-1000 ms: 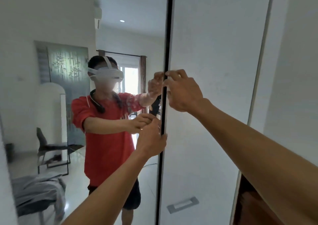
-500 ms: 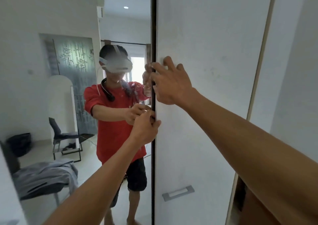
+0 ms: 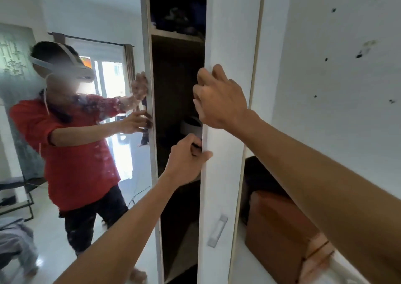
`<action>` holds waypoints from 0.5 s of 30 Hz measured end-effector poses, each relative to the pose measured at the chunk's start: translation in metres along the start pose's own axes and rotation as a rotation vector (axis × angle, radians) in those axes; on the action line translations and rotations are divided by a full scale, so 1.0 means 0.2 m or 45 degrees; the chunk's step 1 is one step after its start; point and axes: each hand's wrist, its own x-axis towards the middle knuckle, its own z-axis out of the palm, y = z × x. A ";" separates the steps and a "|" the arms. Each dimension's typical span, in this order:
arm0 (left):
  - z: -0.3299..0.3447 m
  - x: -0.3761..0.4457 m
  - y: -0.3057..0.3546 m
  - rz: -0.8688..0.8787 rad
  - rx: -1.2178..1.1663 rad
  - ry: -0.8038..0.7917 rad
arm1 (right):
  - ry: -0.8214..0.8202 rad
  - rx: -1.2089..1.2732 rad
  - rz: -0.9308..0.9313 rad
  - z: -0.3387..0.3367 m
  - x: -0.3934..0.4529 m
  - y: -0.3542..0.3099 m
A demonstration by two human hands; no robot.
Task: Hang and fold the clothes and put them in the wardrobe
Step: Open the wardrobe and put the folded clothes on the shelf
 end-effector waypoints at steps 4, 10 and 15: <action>0.13 -0.05 0.15 0.073 -0.108 -0.133 | -0.006 -0.089 0.110 -0.15 -0.12 0.16; 0.41 -0.07 0.43 0.152 -0.305 -0.371 | 0.005 -0.072 0.356 -0.30 -0.29 0.49; 0.73 -0.02 0.59 0.242 -0.207 -0.420 | 0.010 0.031 0.532 -0.39 -0.41 0.73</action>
